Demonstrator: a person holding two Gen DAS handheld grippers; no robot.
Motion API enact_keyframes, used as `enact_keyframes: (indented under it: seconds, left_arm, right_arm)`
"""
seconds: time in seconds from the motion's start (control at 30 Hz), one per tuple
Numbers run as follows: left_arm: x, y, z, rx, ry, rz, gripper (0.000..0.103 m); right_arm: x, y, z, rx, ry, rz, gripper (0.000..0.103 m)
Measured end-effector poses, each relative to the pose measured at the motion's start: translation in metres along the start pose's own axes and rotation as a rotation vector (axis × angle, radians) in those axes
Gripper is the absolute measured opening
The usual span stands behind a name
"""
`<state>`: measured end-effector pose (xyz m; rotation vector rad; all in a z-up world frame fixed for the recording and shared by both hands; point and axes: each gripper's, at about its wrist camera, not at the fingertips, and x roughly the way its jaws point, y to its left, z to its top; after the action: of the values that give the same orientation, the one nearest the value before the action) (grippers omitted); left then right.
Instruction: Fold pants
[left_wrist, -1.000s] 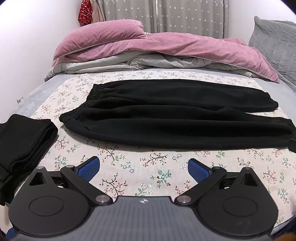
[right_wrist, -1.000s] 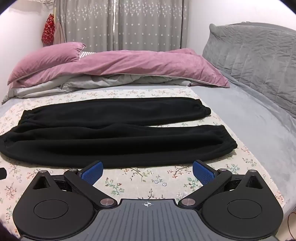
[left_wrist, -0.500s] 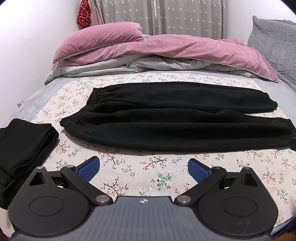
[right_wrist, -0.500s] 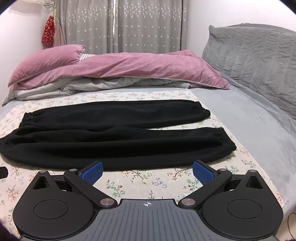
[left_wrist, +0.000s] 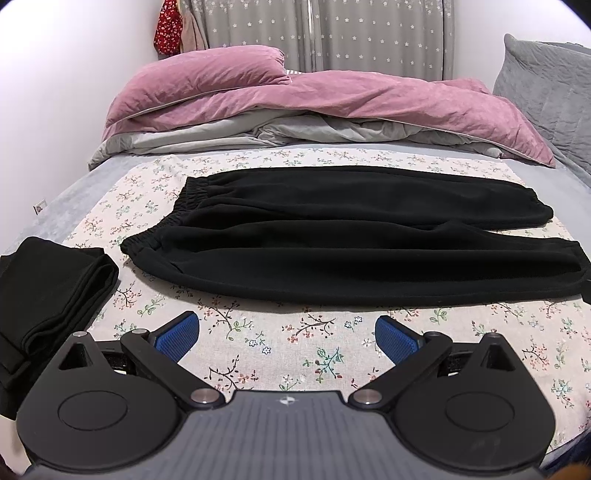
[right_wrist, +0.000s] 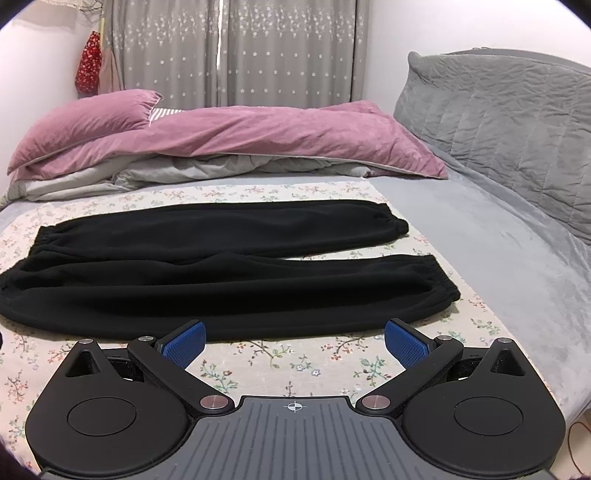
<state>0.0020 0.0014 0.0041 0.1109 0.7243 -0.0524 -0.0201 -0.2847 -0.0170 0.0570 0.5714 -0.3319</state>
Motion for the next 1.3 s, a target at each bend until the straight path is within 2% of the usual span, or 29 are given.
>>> enact_keyframes:
  seconds: [0.4, 0.9, 1.3]
  left_arm:
    - [-0.023, -0.005, 0.01, 0.006, -0.035, -0.02, 0.103]
    - [-0.082, -0.007, 0.028, 0.007, -0.117, 0.002, 0.103]
    - [-0.084, 0.007, 0.031, -0.018, -0.132, -0.051, 0.103]
  right_arm:
    - [-0.012, -0.014, 0.004, 0.007, -0.022, -0.027, 0.103]
    - [-0.061, -0.058, 0.02, 0.068, -0.083, -0.045, 0.103]
    - [-0.079, -0.066, 0.029, 0.067, -0.102, -0.081, 0.103]
